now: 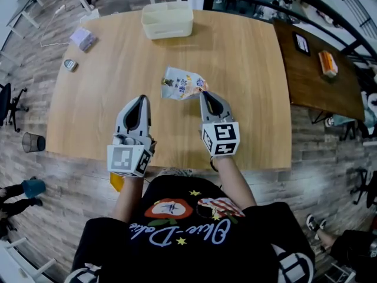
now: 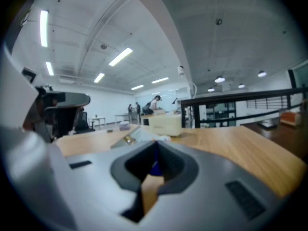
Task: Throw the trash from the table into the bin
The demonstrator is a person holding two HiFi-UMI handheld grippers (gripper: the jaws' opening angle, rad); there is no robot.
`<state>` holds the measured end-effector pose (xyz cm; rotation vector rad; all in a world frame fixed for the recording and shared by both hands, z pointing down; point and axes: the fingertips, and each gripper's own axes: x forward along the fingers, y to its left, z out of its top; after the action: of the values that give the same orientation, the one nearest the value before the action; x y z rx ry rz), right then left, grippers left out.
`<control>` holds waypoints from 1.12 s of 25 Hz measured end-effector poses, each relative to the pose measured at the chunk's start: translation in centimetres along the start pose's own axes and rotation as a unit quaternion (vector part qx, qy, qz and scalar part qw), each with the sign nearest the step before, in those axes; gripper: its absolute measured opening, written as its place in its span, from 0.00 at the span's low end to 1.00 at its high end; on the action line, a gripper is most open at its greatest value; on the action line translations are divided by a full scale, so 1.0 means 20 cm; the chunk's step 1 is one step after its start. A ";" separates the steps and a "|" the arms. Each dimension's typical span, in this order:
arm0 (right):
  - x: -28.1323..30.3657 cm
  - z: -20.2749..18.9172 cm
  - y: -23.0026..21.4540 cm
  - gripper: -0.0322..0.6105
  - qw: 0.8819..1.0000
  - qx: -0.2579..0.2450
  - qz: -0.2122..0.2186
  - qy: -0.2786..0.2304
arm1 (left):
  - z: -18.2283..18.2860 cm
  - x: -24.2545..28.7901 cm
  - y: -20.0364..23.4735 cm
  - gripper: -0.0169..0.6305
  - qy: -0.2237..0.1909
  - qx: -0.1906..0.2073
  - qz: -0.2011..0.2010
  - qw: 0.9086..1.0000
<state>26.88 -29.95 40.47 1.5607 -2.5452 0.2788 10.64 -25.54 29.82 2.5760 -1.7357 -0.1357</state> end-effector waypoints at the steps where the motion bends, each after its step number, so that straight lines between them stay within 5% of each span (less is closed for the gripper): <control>1: -0.02 0.00 0.03 0.08 1.000 -0.003 0.004 -0.002 | 0.01 -0.03 0.00 0.04 -0.003 0.001 0.003 1.000; 15: -0.26 0.00 0.51 0.08 0.994 -0.015 0.105 -0.023 | 0.09 -0.53 0.04 0.04 -0.014 0.018 0.053 0.998; 28: -0.25 0.02 1.06 0.08 0.974 -0.038 0.223 -0.027 | 0.09 -0.99 0.29 0.04 -0.020 0.021 0.158 0.987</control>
<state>10.15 -16.24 37.12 0.9670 -2.8857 0.1829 -2.36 -9.36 29.61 2.2990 -2.1539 -0.1426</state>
